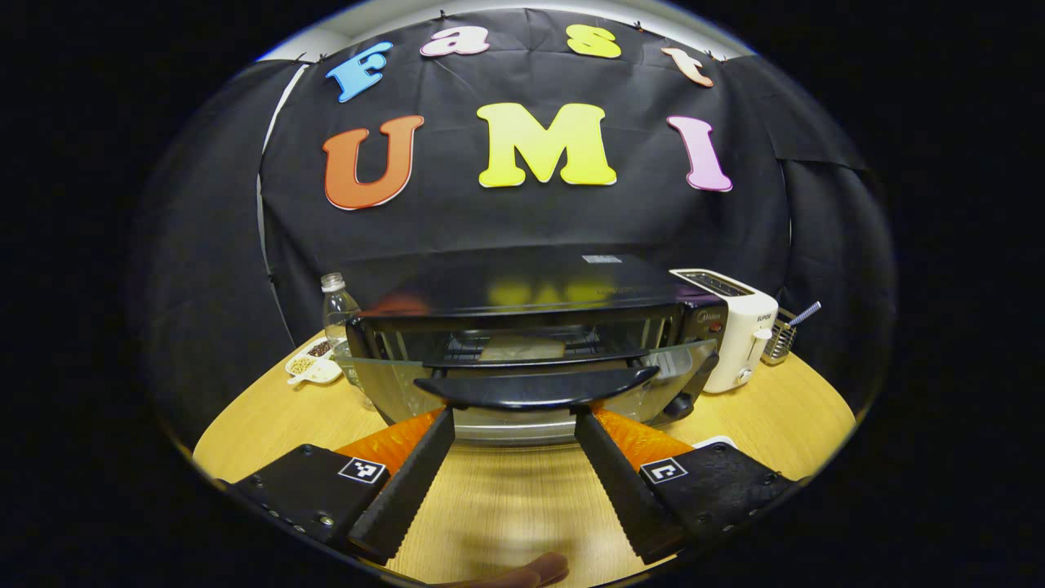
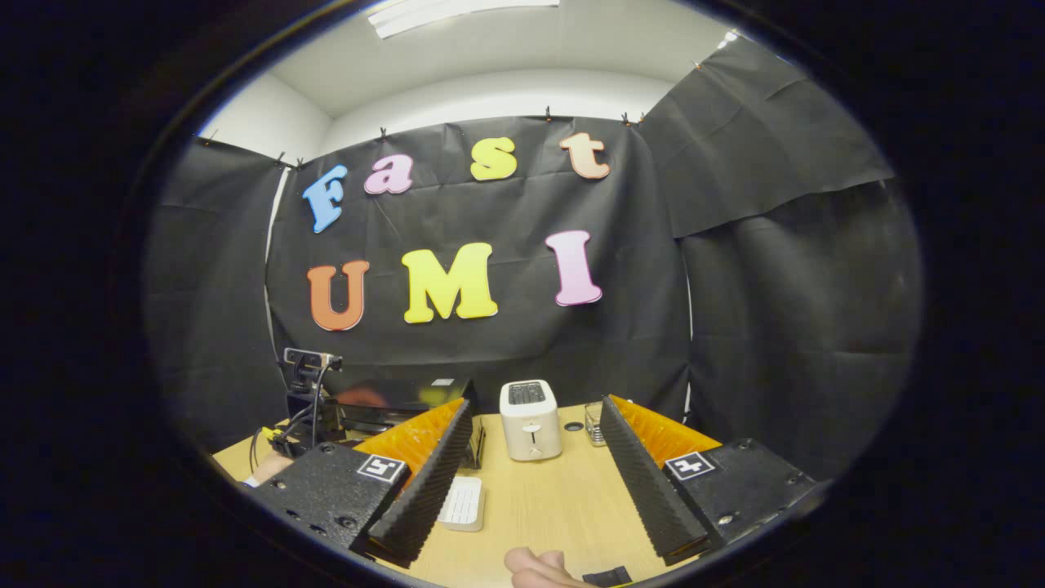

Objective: Open the electric oven with the left hand, put the food in, and close the electric oven.

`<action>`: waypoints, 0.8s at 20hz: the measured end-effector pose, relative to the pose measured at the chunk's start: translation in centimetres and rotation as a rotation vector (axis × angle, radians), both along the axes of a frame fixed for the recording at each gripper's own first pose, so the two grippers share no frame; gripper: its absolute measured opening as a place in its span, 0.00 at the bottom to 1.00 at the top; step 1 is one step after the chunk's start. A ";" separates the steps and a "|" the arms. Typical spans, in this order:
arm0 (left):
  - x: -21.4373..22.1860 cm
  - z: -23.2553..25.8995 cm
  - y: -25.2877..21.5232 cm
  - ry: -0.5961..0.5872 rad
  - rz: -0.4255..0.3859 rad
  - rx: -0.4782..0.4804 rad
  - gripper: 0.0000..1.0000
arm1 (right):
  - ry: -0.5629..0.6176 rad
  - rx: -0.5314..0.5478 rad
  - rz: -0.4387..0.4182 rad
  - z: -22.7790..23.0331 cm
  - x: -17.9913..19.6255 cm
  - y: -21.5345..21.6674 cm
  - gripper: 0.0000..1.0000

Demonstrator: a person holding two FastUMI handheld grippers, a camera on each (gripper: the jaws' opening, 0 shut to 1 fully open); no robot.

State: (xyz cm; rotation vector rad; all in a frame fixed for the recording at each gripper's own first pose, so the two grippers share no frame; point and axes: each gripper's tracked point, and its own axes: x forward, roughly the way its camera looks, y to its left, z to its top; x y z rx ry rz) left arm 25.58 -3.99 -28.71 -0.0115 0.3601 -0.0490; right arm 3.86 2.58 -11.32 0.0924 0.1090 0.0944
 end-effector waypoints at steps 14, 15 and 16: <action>-15.7 17.8 1.5 -0.303 0.029 -0.019 0.97 | -0.123 0.004 -0.008 3.3 -6.0 -0.9 0.89; -17.1 18.8 1.3 -0.312 0.020 -0.014 0.97 | -0.131 -0.002 -0.014 3.6 -6.5 -1.0 0.89; -18.8 19.6 1.3 -0.327 0.016 -0.008 0.97 | -0.141 -0.004 -0.023 4.0 -7.3 -1.2 1.00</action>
